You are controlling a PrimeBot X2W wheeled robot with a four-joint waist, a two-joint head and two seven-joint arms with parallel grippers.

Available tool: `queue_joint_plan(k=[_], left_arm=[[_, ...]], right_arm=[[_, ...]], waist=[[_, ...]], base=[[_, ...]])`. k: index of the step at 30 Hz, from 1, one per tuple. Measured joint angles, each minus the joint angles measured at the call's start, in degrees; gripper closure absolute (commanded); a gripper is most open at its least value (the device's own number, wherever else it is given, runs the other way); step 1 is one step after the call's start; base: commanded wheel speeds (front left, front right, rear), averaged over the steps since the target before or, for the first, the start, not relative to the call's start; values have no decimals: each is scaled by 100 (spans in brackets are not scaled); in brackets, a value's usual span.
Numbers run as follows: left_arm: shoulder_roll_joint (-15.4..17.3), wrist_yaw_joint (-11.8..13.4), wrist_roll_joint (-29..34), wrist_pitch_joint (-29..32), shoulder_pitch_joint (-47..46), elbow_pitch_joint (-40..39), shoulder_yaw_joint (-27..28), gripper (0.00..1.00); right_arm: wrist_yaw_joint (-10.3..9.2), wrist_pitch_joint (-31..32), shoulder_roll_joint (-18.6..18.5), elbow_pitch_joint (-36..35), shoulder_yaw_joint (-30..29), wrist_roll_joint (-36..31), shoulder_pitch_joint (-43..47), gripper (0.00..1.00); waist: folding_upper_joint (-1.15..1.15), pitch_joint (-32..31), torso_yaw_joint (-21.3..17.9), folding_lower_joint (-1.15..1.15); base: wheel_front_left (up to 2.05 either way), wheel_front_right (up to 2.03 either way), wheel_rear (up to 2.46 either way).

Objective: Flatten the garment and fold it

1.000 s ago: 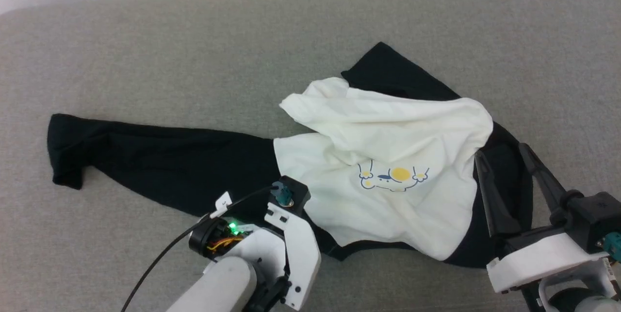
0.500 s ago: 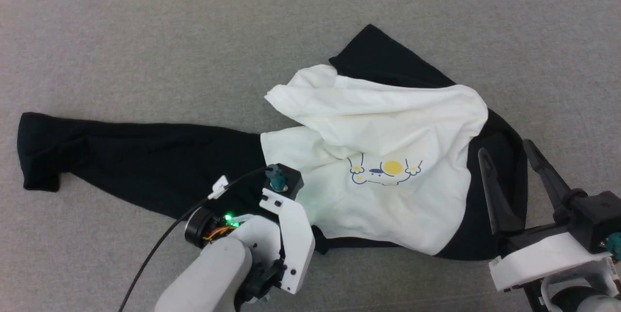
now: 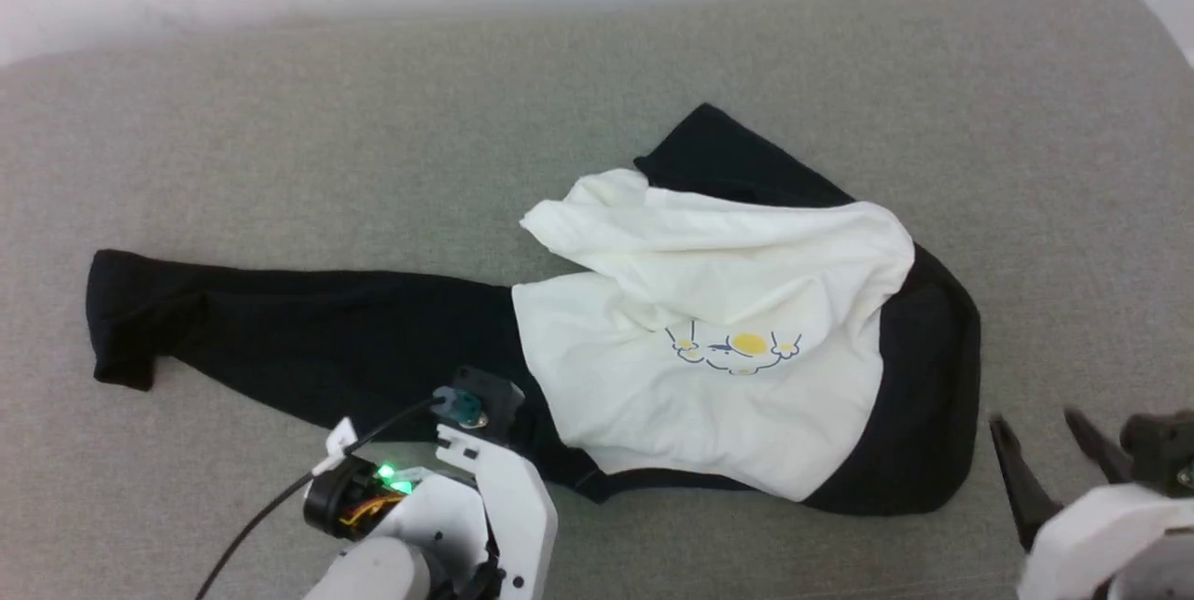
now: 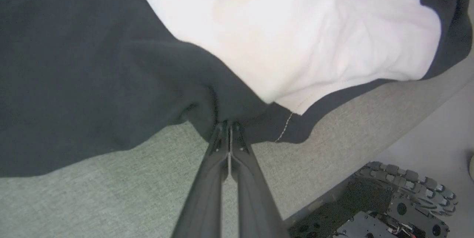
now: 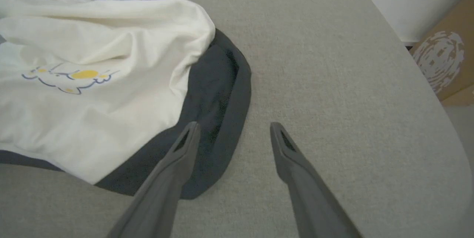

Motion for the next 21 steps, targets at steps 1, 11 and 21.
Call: queue_joint_plan(k=[1, 11, 21], left_arm=[[32, 37, 8, -44, 38, -131, 35, 100], [145, 296, 10, -73, 307, -922, 110, 100], [133, 298, 52, -104, 293, -1005, 99, 100]], right_arm=[[-1, 244, -64, 70, -51, 81, 55, 0], [-1, 1918, -453, 896, 831, 615, -276, 0], [-1, 1985, -520, 2288, 1693, 638, -1528, 0]], waist=[[0, -46, 7, 0], [0, -128, 46, -1], [0, 187, 154, 0]], base=[[0, 0, 0], [0, 0, 0], [0, 0, 0]])
